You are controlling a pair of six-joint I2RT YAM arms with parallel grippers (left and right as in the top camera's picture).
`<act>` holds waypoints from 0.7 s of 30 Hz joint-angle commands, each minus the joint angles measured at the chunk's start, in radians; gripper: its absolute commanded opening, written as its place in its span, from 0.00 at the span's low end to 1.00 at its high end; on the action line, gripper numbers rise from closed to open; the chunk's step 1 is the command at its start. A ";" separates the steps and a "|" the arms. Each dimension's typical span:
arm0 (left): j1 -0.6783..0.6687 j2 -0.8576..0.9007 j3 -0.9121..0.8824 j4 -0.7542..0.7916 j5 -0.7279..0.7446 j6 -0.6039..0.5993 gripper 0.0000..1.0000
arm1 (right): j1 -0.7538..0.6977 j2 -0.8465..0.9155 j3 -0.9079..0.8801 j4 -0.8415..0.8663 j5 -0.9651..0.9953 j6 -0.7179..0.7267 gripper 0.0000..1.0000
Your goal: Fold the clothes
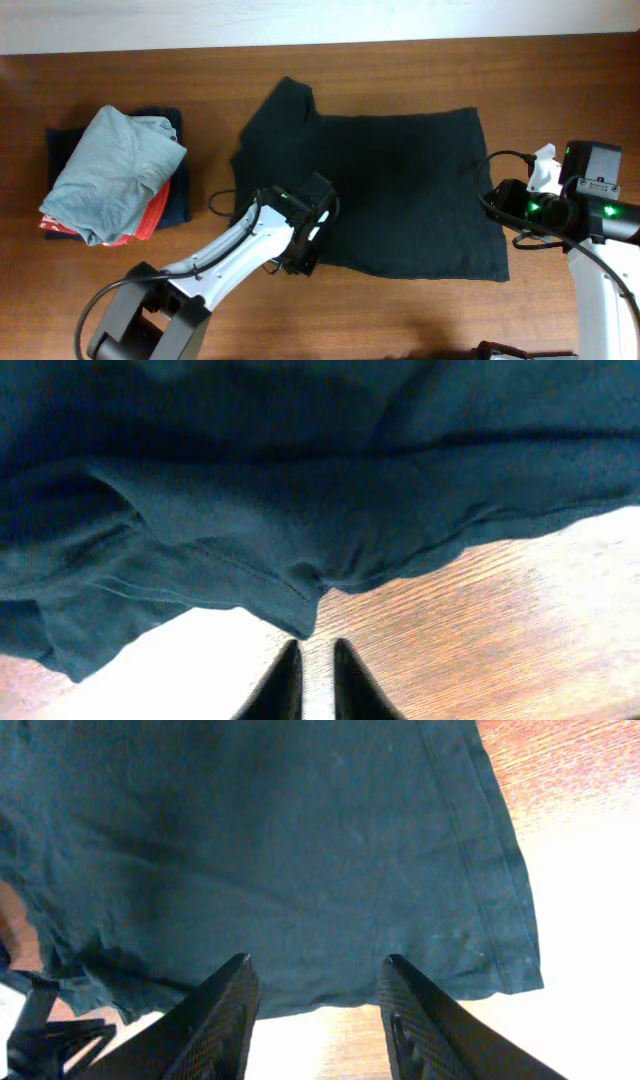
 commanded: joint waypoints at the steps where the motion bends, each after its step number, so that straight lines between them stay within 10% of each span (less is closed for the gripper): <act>1: 0.005 -0.021 0.000 0.004 0.004 0.005 0.35 | 0.006 -0.012 0.011 0.003 0.015 -0.010 0.43; 21: 0.005 -0.015 -0.137 0.159 0.021 0.006 0.44 | 0.006 -0.012 0.011 0.003 0.014 -0.010 0.43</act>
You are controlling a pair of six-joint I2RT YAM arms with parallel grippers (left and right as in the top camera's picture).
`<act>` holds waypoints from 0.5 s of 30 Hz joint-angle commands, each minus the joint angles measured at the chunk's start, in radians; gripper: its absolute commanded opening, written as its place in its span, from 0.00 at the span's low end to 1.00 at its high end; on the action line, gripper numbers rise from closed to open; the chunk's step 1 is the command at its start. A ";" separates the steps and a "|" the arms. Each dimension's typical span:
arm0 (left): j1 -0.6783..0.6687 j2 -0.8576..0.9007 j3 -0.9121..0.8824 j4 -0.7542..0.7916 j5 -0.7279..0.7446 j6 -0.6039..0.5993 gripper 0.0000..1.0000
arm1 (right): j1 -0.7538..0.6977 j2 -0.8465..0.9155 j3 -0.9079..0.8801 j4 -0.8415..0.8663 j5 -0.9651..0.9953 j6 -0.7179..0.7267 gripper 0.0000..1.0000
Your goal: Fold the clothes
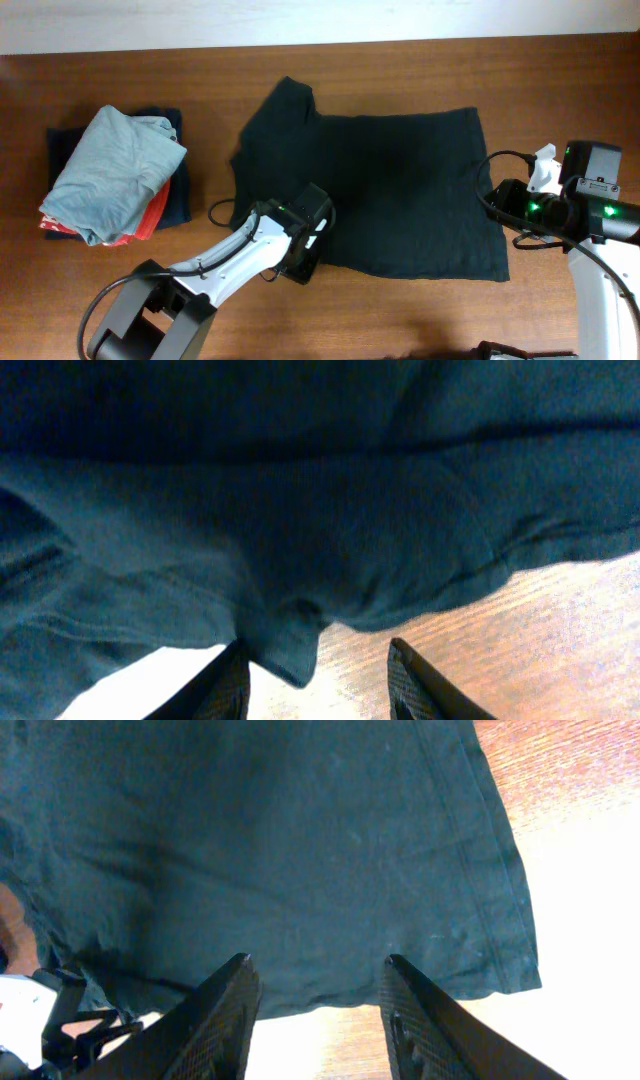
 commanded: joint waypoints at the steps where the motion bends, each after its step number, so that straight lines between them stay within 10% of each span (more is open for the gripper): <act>1: 0.005 -0.012 -0.019 0.019 0.013 0.003 0.38 | 0.006 -0.012 0.011 0.003 0.009 -0.010 0.43; 9: 0.005 -0.011 -0.019 0.044 -0.005 0.018 0.00 | 0.006 -0.012 0.011 0.003 0.009 -0.010 0.43; 15: 0.018 -0.023 0.074 -0.074 -0.036 0.018 0.00 | 0.006 -0.012 0.011 0.003 0.009 -0.010 0.43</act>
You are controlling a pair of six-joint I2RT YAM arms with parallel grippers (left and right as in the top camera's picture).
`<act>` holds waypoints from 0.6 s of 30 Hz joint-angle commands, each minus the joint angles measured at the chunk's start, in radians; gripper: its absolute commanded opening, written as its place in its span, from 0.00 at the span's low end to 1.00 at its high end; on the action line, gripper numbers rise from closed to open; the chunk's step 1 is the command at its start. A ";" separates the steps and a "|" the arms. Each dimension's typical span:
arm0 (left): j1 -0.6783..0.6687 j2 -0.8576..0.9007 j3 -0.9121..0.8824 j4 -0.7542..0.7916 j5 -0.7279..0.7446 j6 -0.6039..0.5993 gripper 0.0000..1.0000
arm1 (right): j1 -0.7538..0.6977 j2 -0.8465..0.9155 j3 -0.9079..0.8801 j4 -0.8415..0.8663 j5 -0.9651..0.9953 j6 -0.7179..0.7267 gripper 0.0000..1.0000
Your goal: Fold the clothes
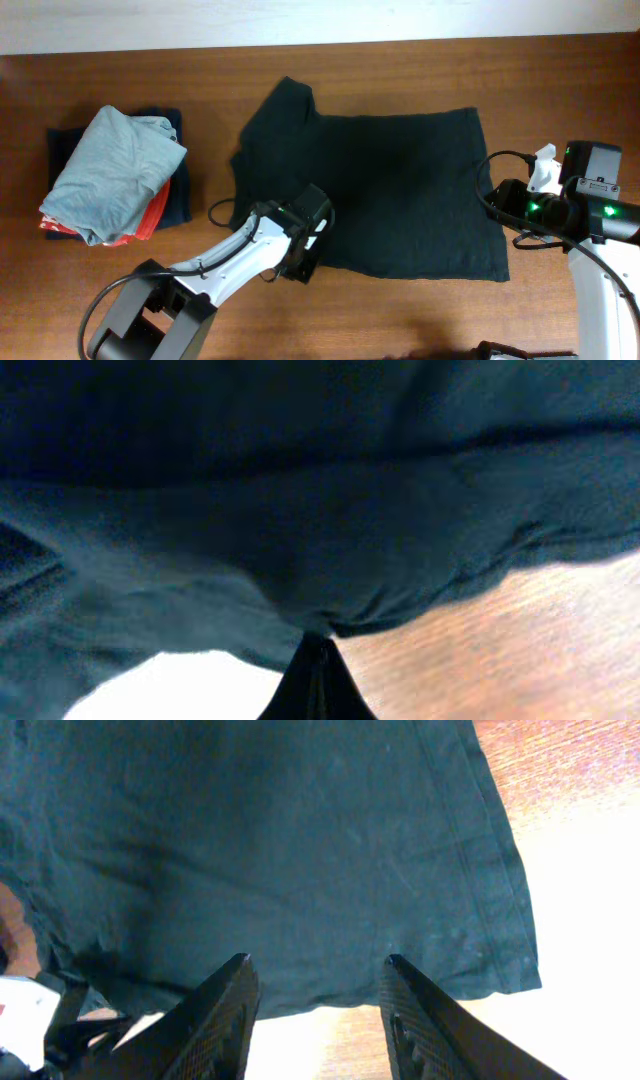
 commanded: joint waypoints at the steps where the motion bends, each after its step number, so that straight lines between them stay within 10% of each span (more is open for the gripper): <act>1: 0.019 -0.027 0.101 -0.087 -0.045 0.006 0.00 | 0.006 -0.012 0.011 0.003 0.009 -0.010 0.43; 18: 0.127 -0.045 0.248 -0.146 -0.090 0.058 0.00 | 0.006 -0.012 0.011 0.000 0.010 -0.010 0.44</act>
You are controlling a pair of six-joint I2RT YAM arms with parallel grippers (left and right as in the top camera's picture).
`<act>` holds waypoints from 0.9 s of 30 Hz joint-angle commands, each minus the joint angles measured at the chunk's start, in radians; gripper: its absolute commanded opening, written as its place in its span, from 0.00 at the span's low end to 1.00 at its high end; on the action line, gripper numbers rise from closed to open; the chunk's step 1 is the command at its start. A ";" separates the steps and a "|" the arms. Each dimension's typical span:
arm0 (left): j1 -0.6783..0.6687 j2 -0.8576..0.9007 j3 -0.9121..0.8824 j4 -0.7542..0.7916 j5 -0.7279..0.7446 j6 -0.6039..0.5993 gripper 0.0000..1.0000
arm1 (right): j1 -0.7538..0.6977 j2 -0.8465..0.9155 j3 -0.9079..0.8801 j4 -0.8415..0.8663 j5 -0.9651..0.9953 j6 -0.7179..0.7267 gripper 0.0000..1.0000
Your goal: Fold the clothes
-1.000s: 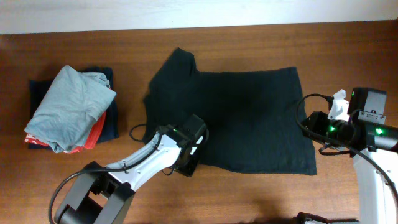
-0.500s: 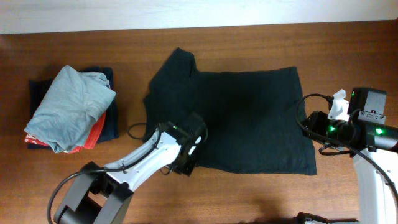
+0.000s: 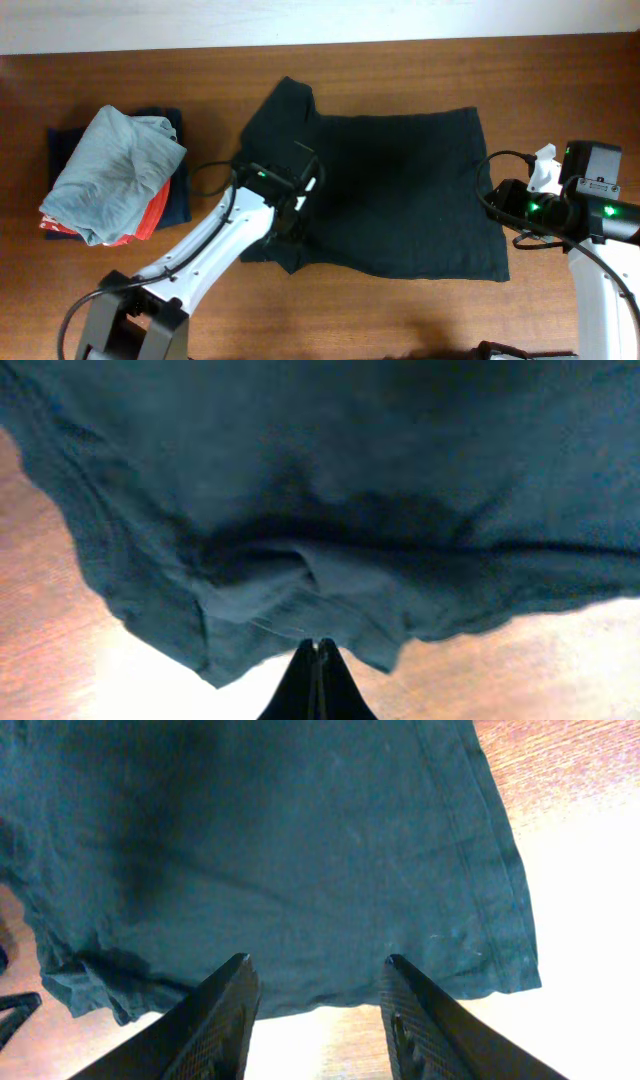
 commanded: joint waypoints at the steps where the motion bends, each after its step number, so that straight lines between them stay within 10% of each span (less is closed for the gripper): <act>1: 0.016 -0.015 0.009 -0.003 0.034 0.024 0.00 | 0.006 -0.012 0.011 0.000 0.009 -0.011 0.44; 27: -0.241 0.129 -0.177 0.147 -0.100 0.029 0.40 | 0.006 -0.011 0.011 -0.001 0.009 -0.010 0.45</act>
